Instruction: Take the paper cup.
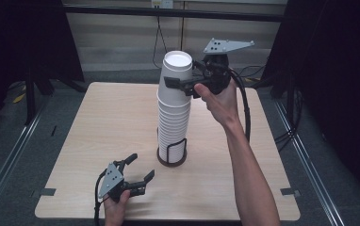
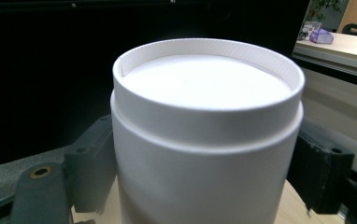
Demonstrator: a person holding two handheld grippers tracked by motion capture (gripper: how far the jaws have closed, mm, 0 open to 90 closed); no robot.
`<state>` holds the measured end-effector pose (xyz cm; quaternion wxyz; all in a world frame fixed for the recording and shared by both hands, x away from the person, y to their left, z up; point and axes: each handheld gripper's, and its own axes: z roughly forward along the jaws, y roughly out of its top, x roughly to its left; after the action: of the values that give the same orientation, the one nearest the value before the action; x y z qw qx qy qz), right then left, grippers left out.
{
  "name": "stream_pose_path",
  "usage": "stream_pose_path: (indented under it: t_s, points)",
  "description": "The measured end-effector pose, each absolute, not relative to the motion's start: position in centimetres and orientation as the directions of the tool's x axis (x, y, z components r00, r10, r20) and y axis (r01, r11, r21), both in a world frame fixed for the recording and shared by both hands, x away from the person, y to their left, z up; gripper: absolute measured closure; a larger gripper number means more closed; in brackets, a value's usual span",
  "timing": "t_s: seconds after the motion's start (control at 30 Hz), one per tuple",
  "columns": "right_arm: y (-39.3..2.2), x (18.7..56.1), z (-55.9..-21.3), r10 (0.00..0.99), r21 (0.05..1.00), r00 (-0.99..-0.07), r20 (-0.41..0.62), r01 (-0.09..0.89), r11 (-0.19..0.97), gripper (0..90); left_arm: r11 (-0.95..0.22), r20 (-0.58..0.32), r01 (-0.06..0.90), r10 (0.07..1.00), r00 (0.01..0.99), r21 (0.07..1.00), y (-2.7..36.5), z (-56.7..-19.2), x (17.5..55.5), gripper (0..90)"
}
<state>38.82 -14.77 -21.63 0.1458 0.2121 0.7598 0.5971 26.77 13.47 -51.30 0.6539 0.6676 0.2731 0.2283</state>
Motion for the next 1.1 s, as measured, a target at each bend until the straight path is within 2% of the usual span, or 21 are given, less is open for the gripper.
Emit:
stream_pose_path:
  t_s: [1.07,1.1]
  points:
    - [-16.1,38.6,-20.4,0.504,0.993,-0.861,0.061,0.104,0.058,21.0,0.005,-0.054,0.068,0.660,0.750,0.998,13.5,-51.3,26.8,15.6]
    - [-16.1,38.6,-20.4,0.505,0.994,-0.861,0.060,0.100,0.053,21.0,-0.017,-0.025,0.048,0.657,0.754,0.999,13.7,-51.3,26.9,15.6]
